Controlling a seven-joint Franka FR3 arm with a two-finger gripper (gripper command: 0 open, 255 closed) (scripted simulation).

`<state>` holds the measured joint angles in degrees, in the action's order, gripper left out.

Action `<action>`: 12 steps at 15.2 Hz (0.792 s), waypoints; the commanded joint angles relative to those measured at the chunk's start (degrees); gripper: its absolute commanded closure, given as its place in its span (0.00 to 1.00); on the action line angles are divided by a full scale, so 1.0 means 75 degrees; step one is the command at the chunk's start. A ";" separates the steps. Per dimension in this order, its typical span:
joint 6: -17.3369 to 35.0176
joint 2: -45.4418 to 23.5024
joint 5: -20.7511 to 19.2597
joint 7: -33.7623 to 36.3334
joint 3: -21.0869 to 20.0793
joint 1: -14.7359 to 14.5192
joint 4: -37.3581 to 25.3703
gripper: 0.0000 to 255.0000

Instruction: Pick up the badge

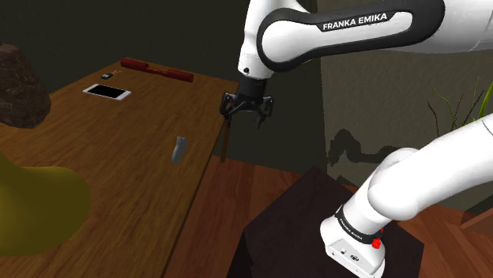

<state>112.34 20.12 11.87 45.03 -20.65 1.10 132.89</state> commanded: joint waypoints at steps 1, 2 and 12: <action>0.0322 -0.0600 -0.0105 0.0663 -0.0307 0.0046 -0.0312 0.00; 0.0459 -0.0906 -0.0198 0.0974 -0.0434 0.0074 -0.0487 0.00; 0.1196 -0.4241 -0.1889 0.4184 -0.0934 -0.0181 -0.2861 0.00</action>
<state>121.00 -9.29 -0.93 74.19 -27.85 0.17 113.27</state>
